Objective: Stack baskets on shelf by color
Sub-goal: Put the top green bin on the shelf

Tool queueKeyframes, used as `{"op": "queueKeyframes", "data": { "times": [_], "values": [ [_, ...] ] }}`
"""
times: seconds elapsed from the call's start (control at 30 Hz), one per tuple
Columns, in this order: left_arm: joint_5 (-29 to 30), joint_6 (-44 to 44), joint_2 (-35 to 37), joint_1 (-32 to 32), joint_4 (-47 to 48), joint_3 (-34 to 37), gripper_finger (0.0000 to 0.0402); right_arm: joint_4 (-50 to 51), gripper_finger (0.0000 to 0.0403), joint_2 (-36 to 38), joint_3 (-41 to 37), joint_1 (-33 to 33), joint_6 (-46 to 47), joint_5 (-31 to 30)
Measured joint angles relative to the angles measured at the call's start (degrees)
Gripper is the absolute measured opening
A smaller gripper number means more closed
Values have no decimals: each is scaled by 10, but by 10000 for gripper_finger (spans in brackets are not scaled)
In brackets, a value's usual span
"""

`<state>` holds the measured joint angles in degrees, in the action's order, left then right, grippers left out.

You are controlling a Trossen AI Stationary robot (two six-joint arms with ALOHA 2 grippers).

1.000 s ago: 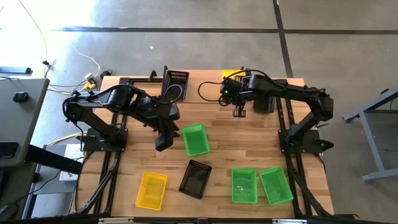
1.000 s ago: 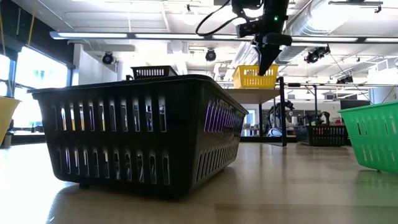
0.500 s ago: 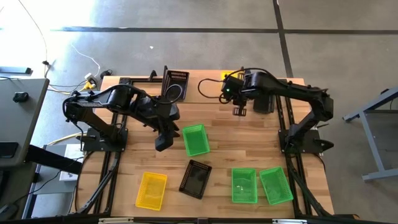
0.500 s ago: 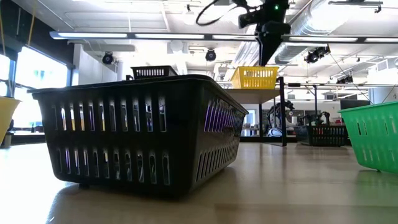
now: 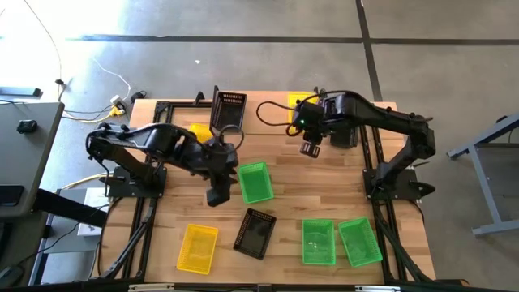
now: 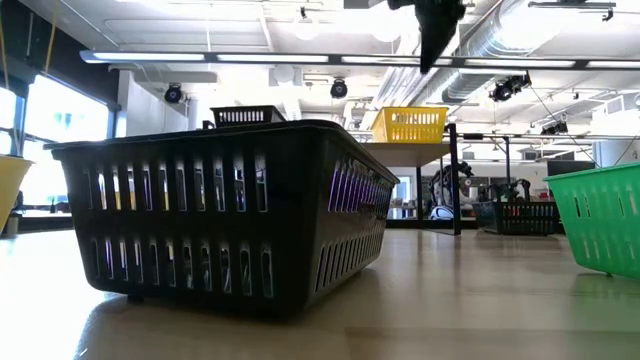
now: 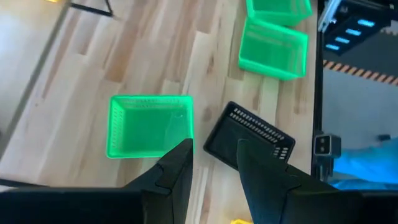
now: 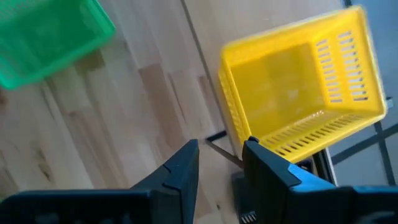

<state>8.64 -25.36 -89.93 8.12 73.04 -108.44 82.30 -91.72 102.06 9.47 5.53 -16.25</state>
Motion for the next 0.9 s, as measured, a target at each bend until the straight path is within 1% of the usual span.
{"op": "queueKeyframes", "data": {
  "times": [0.1, 0.23, 0.43, 0.6, 0.77, 0.9],
  "values": [
    [1, 0, -11, 11, 2, 0, 115, 1, 110, 0, 18, -18, 28, -3],
    [-4, 0, -24, 24, 4, -1, 115, 4, 110, 0, 41, -34, 91, -11],
    [-5, 0, -41, 42, 6, 0, 115, 36, 110, 0, 76, -48, 163, -71],
    [-5, 24, -64, 44, 2, 0, 115, 63, 110, 0, 97, -50, 194, -76],
    [-8, 30, -99, 44, 6, 0, 115, 72, 110, 0, 98, -50, 201, -75],
    [-40, 34, -128, 45, 17, 0, 115, 77, 110, 0, 98, -50, 200, -75]
  ]
}}
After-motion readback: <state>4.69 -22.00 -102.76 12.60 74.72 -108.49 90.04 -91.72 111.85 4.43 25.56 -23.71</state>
